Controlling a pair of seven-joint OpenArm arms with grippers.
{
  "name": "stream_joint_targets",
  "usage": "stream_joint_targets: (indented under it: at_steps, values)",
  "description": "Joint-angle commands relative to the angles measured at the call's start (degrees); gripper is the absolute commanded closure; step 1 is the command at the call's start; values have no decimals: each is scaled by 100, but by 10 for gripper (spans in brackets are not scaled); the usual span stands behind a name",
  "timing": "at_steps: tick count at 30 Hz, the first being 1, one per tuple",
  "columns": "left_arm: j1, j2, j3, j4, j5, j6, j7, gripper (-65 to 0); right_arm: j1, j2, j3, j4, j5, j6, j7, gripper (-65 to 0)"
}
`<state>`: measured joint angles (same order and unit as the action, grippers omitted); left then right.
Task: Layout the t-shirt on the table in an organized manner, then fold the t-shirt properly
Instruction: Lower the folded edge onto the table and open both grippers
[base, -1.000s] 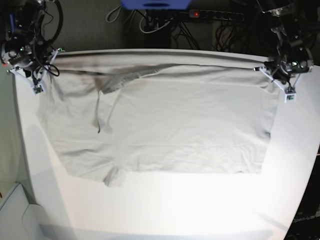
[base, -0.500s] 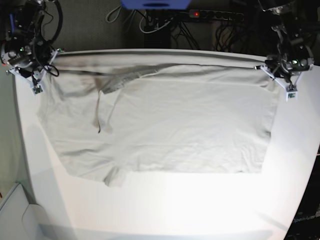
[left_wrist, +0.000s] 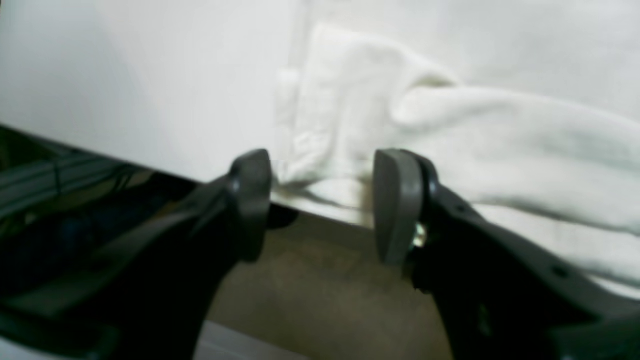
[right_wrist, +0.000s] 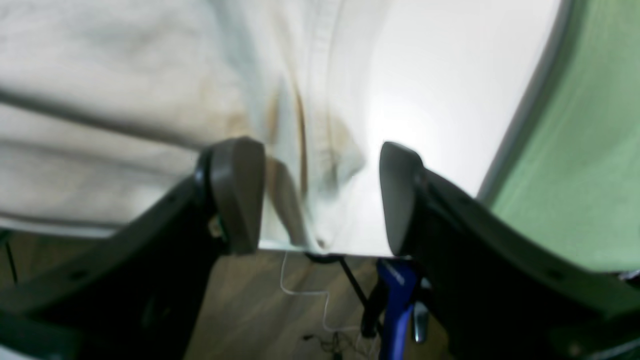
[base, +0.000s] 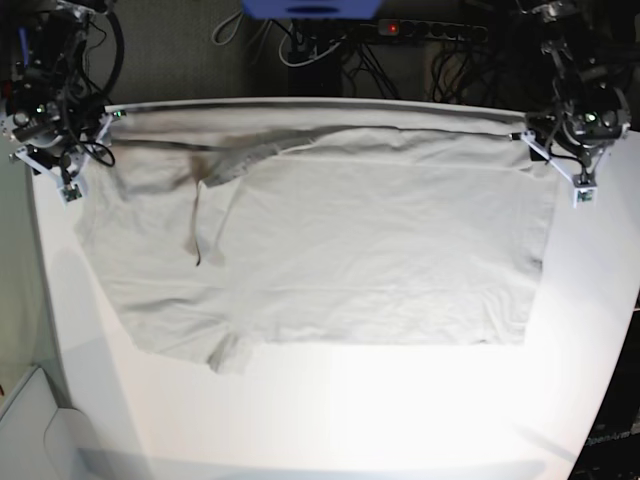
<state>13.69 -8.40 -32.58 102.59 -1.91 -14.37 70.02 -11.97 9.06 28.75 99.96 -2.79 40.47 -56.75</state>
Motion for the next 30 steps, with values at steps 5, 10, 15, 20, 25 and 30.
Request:
stream_joint_targets:
  at_steps: [5,10,15,20,25,30]
  values:
    - [-81,-87,-35,471,11,26,-79,-325,269,118,30,109,2,-47,71,-372]
    - [-231,-61,1,656,20,26,-70,-342,489,171,30,109,-16,-47,9,-373]
    - [-143,10,18,717,-7,26,185,-476,621,189,30,109,-16,-47,9,-373]
    - [279,54,-26,796,-15,17,-448,-486,647,189,21,109,-7,-47,9,-373]
    - [288,282,-43,735,-7,17,-703,-485,638,162,4,83,2,-47,36,-373]
    - [156,335,-26,735,2,17,-677,-485,638,153,21,74,2,-47,36,-373]
